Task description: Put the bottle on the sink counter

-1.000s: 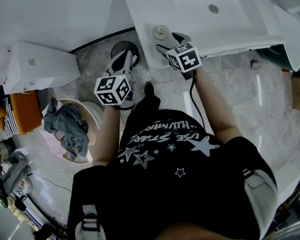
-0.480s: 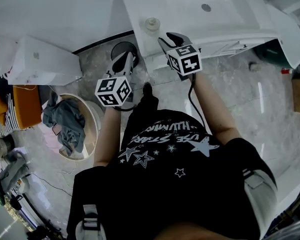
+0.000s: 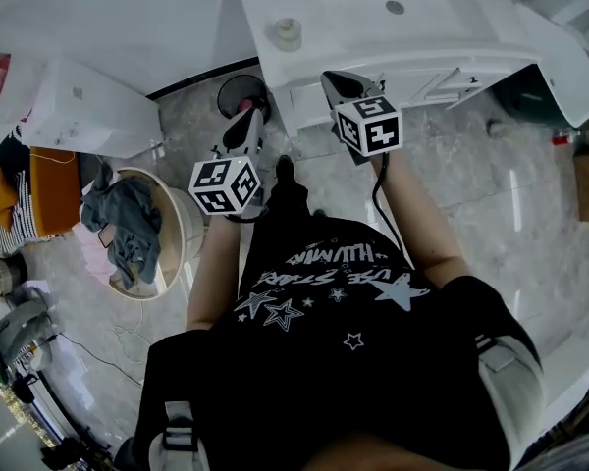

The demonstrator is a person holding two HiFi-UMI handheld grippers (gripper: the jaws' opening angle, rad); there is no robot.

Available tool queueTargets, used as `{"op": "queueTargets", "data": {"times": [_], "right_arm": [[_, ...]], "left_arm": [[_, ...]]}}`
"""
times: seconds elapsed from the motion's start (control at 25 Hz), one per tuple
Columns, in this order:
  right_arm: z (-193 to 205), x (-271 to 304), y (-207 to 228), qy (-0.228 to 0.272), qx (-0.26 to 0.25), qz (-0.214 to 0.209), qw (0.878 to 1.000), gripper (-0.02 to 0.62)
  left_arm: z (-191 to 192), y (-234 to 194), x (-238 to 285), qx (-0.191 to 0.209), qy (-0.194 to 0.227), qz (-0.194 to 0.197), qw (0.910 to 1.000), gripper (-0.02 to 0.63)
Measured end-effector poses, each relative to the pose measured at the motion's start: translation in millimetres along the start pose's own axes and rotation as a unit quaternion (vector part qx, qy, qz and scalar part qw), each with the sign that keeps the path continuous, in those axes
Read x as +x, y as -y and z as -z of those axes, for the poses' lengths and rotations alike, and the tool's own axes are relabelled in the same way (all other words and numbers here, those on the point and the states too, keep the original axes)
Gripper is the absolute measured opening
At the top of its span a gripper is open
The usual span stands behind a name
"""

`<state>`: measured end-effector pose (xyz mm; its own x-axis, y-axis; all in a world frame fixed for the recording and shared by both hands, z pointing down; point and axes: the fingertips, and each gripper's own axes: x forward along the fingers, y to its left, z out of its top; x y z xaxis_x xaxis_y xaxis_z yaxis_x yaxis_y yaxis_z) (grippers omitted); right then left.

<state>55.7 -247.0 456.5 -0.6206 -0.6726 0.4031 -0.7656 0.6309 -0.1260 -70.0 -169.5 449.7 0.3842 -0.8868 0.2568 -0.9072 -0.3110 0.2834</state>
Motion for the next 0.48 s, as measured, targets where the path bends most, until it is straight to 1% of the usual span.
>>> {"op": "queueTargets", "data": {"times": [0.2,0.48], "right_arm": [[7.8,-22.0,-12.5,0.006,-0.001,-0.008,1.0,0.006],[12.1,-42.3,-15.6,0.008,0.009,-0.011,1.0,0.006]], "left_arm": [[10.2,14.8,-19.3,0.002,-0.002,-0.001,1.0,0.009],[12.9,27.8,-30.8,0.008,-0.005,0.002,1.0,0.009]]}}
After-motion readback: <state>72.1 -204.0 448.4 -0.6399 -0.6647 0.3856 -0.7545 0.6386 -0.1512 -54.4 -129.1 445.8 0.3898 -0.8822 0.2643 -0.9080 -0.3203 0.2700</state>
